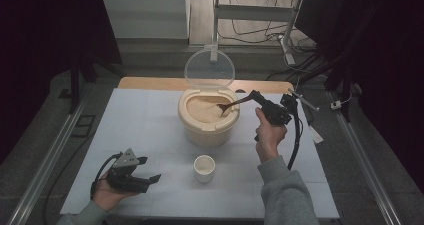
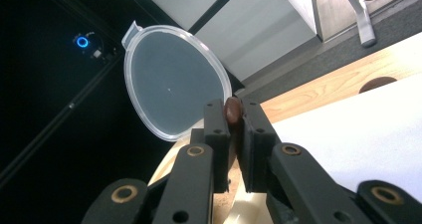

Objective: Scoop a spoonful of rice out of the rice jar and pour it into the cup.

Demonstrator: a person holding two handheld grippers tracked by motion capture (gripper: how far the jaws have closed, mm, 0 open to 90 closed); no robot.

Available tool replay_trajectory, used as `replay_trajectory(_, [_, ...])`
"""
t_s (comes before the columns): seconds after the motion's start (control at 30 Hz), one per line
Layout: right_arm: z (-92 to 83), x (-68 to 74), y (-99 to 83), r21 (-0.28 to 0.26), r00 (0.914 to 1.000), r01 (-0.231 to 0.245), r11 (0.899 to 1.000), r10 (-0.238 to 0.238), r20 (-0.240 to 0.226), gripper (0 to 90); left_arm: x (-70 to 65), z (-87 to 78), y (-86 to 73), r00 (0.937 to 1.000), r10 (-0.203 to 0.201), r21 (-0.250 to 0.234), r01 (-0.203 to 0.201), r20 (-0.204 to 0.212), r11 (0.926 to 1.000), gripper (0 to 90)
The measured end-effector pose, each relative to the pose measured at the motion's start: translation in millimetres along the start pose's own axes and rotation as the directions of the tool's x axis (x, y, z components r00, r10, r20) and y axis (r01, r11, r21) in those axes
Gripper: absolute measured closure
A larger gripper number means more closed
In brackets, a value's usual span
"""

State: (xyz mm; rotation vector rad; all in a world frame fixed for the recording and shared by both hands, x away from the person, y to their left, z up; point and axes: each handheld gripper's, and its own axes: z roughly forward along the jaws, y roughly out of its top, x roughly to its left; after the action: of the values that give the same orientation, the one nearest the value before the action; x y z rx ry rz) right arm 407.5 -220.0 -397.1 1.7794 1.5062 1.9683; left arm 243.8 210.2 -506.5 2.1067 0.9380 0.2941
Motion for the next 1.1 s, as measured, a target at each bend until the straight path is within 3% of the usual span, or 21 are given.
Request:
replay_trajectory(0.4, [-7.3,-4.3,6.9,-0.01,0.9992,-0.038,0.999,0.038,-0.014,83.5,-0.7,1.4,0.3,0.9999,0.013,0.01,-0.013,-0.007,0.9999,19.1])
replay_trajectory(0.5, [-8.1,-7.0,8.4,-0.002,0.9973,-0.072,0.997,0.072,-0.016,83.5,-0.8,1.3,0.4,0.9999,0.015,0.011,-0.015,-0.008,0.9998,19.2])
replay_trajectory(1.1, [-14.0,-11.8,15.0,0.001,0.9876,-0.15,0.989,0.15,-0.047,83.5,-1.0,2.3,0.6,0.9997,0.02,0.015,-0.02,-0.011,0.9997,19.4])
